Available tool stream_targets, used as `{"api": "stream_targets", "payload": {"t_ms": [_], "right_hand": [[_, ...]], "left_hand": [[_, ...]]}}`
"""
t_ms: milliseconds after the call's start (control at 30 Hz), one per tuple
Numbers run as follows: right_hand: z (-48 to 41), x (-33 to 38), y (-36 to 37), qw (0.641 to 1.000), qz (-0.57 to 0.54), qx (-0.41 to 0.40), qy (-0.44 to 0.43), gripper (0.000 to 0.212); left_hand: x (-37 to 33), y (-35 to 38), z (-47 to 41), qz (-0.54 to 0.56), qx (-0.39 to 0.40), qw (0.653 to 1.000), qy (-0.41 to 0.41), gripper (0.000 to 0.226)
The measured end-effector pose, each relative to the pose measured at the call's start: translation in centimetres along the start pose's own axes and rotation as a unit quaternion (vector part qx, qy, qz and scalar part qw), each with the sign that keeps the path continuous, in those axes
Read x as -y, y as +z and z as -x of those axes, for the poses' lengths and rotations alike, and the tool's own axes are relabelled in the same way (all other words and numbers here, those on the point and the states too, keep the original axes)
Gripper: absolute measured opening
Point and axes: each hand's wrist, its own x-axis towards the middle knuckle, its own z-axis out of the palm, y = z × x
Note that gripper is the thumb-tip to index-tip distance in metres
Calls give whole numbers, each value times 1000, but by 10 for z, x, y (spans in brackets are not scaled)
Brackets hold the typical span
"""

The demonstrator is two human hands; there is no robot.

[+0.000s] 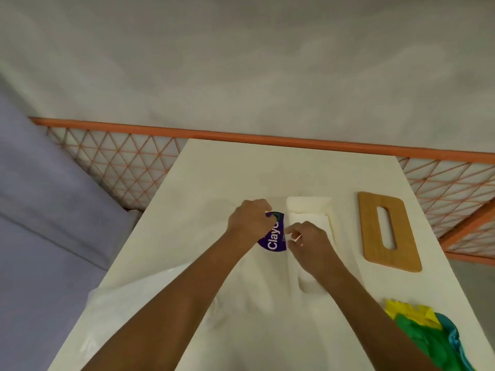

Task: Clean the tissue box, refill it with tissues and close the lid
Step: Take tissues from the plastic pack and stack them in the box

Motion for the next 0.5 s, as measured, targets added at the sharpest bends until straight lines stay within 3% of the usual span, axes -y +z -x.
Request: {"api": "stream_targets", "payload": {"t_ms": [133, 300, 400, 500], "right_hand": [[0, 24, 29, 994, -93, 51, 7, 26], [-6, 29, 64, 966, -200, 127, 99, 24], [-6, 33, 80, 937, -270, 167, 150, 21], [-5, 38, 96, 930, -266, 186, 175, 22]], "left_hand": [[54, -13, 26, 5, -44, 998, -45, 29], [121, -16, 56, -3, -63, 996, -66, 26], [153, -17, 72, -41, -65, 996, -54, 35], [179, -16, 86, -131, -76, 988, -31, 58]]}}
